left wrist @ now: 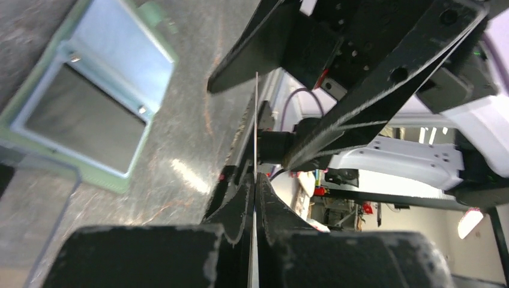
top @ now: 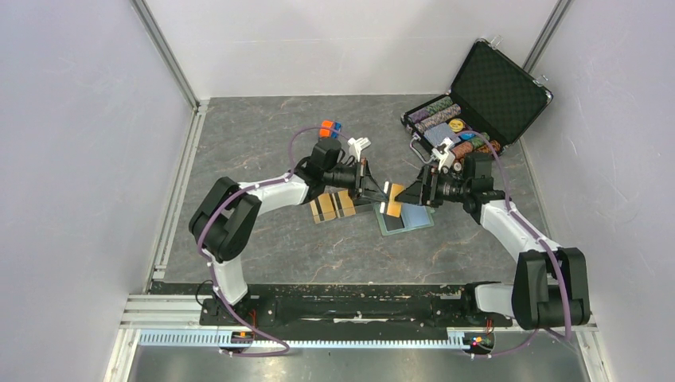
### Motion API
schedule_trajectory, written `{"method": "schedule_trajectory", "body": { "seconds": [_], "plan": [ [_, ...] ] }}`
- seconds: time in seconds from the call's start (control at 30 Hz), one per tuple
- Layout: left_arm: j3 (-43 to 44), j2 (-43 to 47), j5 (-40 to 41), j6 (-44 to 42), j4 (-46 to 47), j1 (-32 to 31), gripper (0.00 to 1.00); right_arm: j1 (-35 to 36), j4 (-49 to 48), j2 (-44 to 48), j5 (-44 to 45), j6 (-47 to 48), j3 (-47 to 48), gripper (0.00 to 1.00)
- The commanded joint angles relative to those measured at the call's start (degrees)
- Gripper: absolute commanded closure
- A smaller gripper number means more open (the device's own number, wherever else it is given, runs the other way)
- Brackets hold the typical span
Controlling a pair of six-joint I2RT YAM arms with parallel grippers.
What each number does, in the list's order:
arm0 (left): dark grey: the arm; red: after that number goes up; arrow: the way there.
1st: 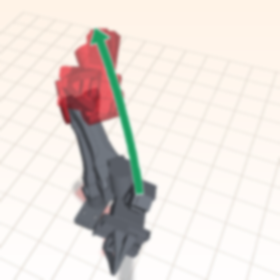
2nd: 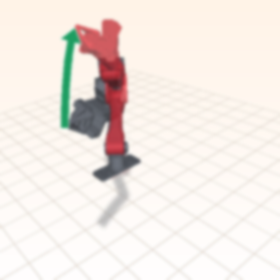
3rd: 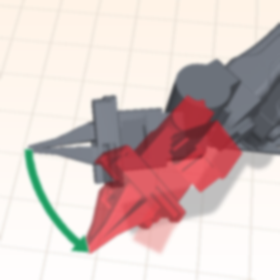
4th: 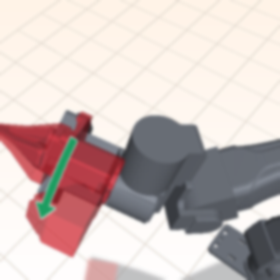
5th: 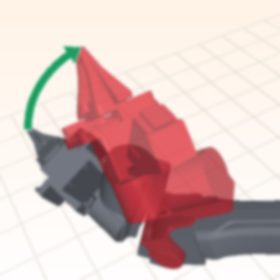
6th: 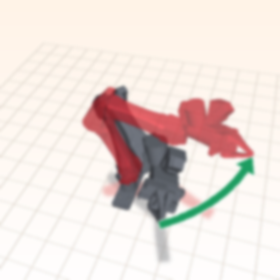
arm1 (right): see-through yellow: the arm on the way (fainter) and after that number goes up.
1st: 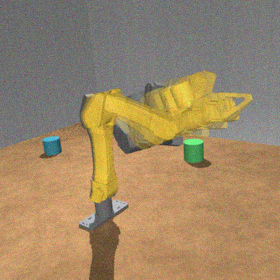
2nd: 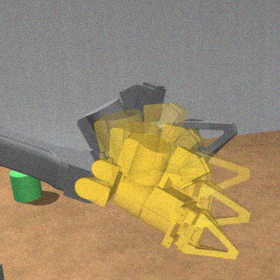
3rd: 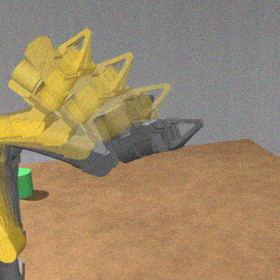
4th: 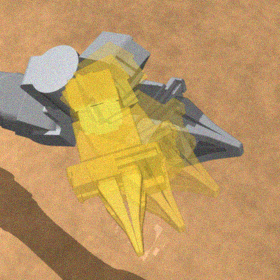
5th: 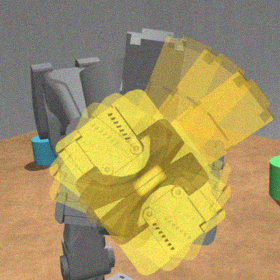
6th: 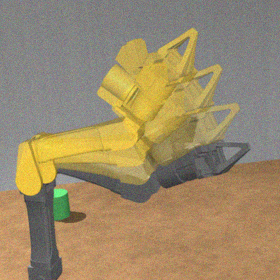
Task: Put the credit cards into the card holder
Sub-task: Insert the credit card into the card holder.
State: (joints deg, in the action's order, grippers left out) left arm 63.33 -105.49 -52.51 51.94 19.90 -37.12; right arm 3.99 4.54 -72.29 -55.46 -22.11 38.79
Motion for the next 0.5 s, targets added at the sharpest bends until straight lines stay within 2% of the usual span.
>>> {"method": "schedule_trajectory", "body": {
  "seconds": [0.0,0.07,0.17,0.27,0.37,0.47],
  "plan": [
    [0.1,3.8,7.6,-6.8,-11.2,-0.1,0.98,-0.7,4.0,-2.2,13.4,2.6,3.1,0.21],
    [0.6,4.7,10.7,-8.9,-15.9,-0.2,0.98,-0.8,8.5,-4.0,20.6,4.7,5.8,0.17],
    [2.2,4.9,14.7,-12.1,-23.3,-0.5,0.98,-0.8,11.1,-7.4,25.7,6.7,10.0,0.15],
    [3.7,4.5,16.7,-13.7,-26.8,-1.1,0.98,-0.8,11.8,-12.3,27.6,8.7,13.3,0.15],
    [4.5,4.1,17.6,-14.3,-28.3,-1.9,0.98,-0.3,12.6,-18.0,25.9,11.2,16.7,0.16],
    [4.8,3.9,17.7,-14.8,-28.8,-2.5,0.98,1.4,13.4,-22.8,24.1,13.1,20.1,0.22]
  ]
}}
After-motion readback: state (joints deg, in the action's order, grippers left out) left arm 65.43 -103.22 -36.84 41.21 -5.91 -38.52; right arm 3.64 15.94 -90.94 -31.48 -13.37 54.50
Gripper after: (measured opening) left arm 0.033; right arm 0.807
